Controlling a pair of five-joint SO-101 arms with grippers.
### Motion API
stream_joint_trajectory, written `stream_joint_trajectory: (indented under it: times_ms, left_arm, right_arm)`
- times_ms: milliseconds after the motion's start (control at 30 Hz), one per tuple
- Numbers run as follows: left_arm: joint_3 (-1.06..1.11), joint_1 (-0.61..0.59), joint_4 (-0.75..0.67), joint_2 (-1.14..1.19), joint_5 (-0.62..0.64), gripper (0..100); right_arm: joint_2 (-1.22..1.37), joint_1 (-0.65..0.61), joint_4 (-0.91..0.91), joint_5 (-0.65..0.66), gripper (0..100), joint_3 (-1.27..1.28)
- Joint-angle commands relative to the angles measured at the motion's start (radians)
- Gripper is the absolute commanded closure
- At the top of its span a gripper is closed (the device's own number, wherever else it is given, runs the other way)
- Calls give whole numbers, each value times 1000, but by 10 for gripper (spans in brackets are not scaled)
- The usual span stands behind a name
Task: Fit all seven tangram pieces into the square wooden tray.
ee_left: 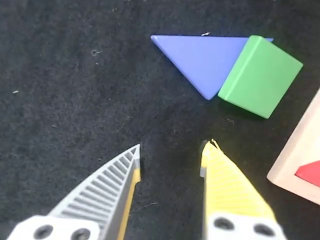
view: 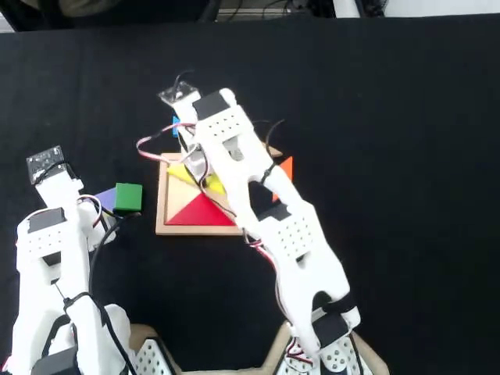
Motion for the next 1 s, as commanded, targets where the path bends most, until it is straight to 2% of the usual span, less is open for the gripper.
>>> stream_joint_trajectory:
  times_ms: [0, 267, 400, 567, 633, 967]
  left_arm:
    - [-42, 13, -14, 0, 9, 798]
    - [-42, 13, -14, 0, 9, 798]
    - [-42, 13, -14, 0, 9, 798]
    - [-42, 15, -14, 0, 9, 798]
    - [-42, 15, -14, 0, 9, 798]
    - [-42, 15, -20, 0, 11, 798]
  right_arm:
    - [-110, 5, 44, -8, 987, -79]
    - [-211, -38, 43, -38, 986, 42]
    - [-211, -20, -17, -35, 972, 140]
    - [-213, -14, -104, -35, 739, 229]
    - [-213, -17, -135, 5, 703, 245]
    - [-186, -80, -273, 160, 738, 257]
